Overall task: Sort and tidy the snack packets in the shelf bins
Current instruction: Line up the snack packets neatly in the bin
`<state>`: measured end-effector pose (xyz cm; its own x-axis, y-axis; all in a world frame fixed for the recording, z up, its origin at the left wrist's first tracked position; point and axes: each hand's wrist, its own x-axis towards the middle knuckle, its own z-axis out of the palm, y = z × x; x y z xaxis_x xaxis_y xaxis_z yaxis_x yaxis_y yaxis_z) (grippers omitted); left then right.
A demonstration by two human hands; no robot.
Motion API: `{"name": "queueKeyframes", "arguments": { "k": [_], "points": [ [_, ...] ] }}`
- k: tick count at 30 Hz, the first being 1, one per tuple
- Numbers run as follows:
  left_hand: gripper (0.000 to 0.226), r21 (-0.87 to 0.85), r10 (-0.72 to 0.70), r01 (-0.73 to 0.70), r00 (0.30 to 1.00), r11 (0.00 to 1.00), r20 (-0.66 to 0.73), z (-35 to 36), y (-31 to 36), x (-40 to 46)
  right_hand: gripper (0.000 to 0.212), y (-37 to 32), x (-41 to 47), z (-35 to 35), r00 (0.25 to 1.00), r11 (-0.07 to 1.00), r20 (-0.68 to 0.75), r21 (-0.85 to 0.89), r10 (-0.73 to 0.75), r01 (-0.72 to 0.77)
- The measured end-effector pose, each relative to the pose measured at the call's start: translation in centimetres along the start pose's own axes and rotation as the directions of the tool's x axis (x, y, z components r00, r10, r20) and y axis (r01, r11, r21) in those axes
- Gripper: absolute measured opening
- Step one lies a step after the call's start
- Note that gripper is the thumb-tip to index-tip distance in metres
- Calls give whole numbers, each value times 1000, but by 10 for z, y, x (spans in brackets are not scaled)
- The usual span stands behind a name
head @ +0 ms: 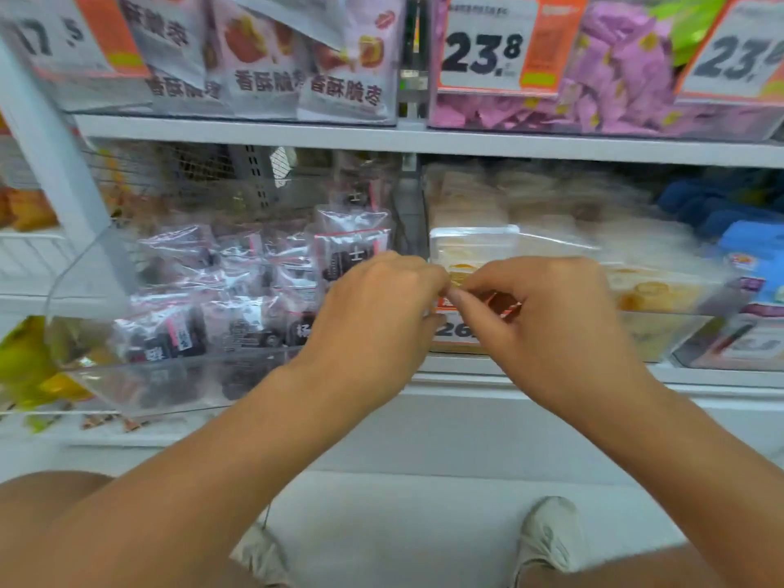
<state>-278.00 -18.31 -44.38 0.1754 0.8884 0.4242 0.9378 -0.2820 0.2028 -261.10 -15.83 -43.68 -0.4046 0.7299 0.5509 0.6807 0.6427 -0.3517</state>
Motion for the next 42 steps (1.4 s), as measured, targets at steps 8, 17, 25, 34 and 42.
{"name": "queueKeyframes", "arguments": {
  "k": [8, 17, 25, 34, 42],
  "points": [
    [28, 35, -197, 197, 980, 980, -1, -71, -109, -65, 37, -54, 24, 49, 972, 972, -23, 19, -232, 232],
    [91, 128, -466, 450, 823, 884, 324, -87, -179, -87, 35, -116, 80, 106, 885, 906, 207, 26, -418, 422],
    [74, 456, -476, 293, 801, 841, 364, -76, -209, -70, 45, -133, 102, 143, 753, 942, 645, -157, -130, 297],
    [47, 495, -530, 296, 724, 817, 442, -69, -216, -48, 88, -141, 133, 163, 753, 972, 627, 31, -200, 232],
    [48, 492, -504, 267, 740, 829, 447, -69, -214, -55, 131, -146, 147, 187, 532, 937, 847, -191, 6, 293]
  ]
}}
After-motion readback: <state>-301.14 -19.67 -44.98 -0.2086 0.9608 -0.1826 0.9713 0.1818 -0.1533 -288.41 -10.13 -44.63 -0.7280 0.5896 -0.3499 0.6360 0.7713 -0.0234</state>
